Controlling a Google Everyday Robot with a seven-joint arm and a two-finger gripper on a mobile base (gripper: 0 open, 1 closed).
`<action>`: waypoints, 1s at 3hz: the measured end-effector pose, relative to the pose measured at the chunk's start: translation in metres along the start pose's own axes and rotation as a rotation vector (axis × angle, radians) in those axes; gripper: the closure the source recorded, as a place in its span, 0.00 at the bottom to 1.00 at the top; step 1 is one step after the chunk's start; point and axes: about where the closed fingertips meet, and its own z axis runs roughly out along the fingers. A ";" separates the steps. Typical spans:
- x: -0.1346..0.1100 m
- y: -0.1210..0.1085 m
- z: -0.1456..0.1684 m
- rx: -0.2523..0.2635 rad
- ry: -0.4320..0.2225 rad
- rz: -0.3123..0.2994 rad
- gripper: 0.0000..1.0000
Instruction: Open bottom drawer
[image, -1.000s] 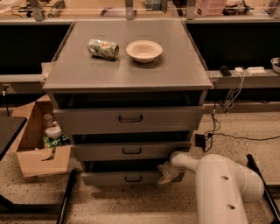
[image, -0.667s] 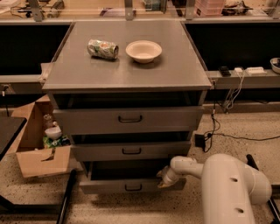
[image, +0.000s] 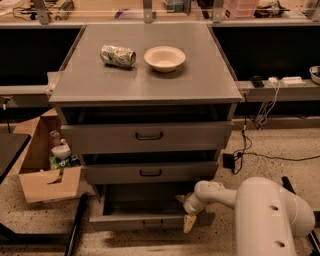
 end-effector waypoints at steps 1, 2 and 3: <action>0.000 0.000 0.000 0.000 0.000 0.000 0.00; -0.005 0.012 0.005 -0.034 -0.010 -0.004 0.00; -0.019 0.036 0.012 -0.084 -0.016 0.005 0.00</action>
Offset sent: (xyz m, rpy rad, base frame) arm -0.0356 0.0130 -0.0092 0.0074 0.0873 0.0540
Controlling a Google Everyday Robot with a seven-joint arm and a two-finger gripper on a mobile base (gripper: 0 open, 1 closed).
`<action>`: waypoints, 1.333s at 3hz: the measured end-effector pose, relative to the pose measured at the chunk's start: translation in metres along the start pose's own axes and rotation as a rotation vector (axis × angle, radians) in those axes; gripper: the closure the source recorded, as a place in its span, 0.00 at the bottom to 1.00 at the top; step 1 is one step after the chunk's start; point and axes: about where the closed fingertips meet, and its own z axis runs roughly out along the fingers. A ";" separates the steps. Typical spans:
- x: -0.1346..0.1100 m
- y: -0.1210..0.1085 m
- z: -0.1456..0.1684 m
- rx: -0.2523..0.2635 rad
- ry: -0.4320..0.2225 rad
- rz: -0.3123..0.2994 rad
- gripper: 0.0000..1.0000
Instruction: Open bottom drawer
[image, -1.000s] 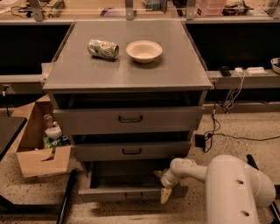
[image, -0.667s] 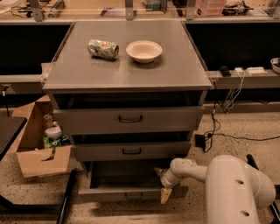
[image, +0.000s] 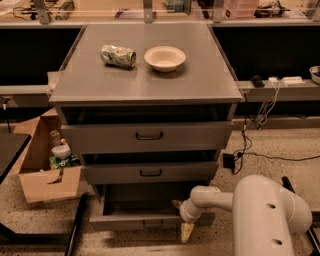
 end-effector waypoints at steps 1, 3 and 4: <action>-0.020 0.028 0.011 -0.052 -0.016 0.008 0.18; -0.056 0.075 0.006 -0.078 -0.057 -0.010 0.72; -0.063 0.088 0.005 -0.072 -0.096 -0.010 0.96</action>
Offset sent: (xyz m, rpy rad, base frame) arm -0.0902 0.0414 0.0064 0.0353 0.1034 0.0306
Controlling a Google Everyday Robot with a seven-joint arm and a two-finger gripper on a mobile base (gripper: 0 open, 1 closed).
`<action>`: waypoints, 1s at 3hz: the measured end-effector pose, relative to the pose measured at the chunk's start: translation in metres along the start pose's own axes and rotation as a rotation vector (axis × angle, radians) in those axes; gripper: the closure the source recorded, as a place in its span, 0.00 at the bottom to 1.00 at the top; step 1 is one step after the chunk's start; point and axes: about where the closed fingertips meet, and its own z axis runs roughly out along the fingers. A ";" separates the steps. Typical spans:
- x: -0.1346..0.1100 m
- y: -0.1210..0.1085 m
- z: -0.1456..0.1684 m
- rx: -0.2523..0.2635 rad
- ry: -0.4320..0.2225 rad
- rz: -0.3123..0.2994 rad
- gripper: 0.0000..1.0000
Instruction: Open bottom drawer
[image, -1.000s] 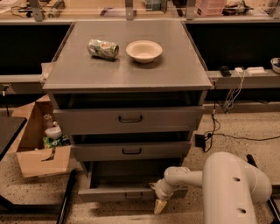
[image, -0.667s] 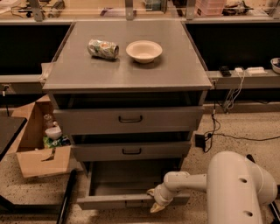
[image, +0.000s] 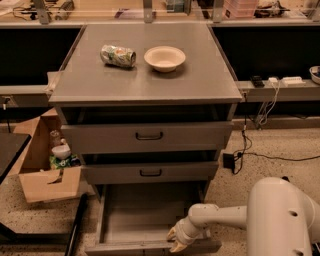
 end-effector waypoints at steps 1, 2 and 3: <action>-0.001 0.006 0.003 0.009 -0.021 0.008 0.81; -0.001 0.007 0.003 0.009 -0.021 0.008 0.63; -0.001 0.007 0.003 0.009 -0.021 0.008 0.32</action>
Offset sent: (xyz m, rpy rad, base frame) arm -0.0069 0.0014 -0.0027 0.0215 0.0001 -0.0110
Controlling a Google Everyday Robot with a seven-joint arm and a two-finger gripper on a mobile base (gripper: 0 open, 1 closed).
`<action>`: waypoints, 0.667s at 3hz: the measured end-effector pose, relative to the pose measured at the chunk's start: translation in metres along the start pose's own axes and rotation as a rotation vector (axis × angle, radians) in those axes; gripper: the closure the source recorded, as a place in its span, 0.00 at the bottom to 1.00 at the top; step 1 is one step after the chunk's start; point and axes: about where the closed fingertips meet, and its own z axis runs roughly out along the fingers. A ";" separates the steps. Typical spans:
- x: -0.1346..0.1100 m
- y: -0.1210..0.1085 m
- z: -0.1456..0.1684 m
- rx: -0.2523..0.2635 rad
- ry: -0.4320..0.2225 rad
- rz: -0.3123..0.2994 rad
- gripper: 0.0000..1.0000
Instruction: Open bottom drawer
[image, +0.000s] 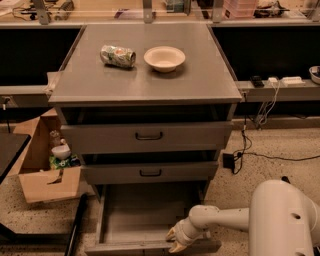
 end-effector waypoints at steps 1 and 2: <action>0.000 0.000 0.000 0.000 0.000 0.000 0.08; 0.000 0.000 0.000 0.000 0.000 0.000 0.00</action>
Offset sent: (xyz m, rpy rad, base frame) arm 0.0000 0.0000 0.0000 0.0000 0.0000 0.0000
